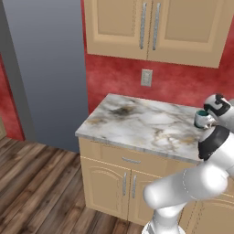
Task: Clear the mugs and bowl far away from the sink.
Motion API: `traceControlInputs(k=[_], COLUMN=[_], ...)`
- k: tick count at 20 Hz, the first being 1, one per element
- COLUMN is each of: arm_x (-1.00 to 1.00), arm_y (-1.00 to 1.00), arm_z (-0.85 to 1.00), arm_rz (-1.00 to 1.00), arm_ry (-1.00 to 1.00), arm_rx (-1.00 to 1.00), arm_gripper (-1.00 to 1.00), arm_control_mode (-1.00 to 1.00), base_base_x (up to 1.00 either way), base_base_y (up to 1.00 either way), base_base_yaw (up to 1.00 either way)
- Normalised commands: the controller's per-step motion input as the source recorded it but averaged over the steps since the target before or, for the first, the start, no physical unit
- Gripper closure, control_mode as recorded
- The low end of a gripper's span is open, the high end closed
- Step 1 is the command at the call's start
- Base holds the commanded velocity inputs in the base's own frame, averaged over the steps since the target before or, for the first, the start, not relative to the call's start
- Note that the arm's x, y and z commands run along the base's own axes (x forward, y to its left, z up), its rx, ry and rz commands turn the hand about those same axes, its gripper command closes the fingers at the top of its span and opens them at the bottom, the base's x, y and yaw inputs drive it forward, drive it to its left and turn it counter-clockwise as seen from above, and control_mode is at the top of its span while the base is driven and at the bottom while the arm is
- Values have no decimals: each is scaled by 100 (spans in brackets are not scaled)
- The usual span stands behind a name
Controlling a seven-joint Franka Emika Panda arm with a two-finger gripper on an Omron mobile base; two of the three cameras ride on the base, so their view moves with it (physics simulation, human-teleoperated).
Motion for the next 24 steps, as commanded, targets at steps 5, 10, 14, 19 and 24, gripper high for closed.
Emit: traceControlInputs(k=[5,10,14,19,24], arm_x=[19,20,18,12,3], arm_y=[4,9,11,7,0], arm_z=[-31,-26,-27,-22,-19], arm_rz=[0,0,0,0,0], arm_ry=[2,1,0,0,0], arm_rx=[-1,0,0,0,0], arm_gripper=[100,100,100,100,100], arm_control_mode=[-100,-100,-100,-100,-100], base_base_x=[0,0,0,0,0], base_base_y=[0,0,0,0,0], base_base_yaw=[0,0,0,0,0])
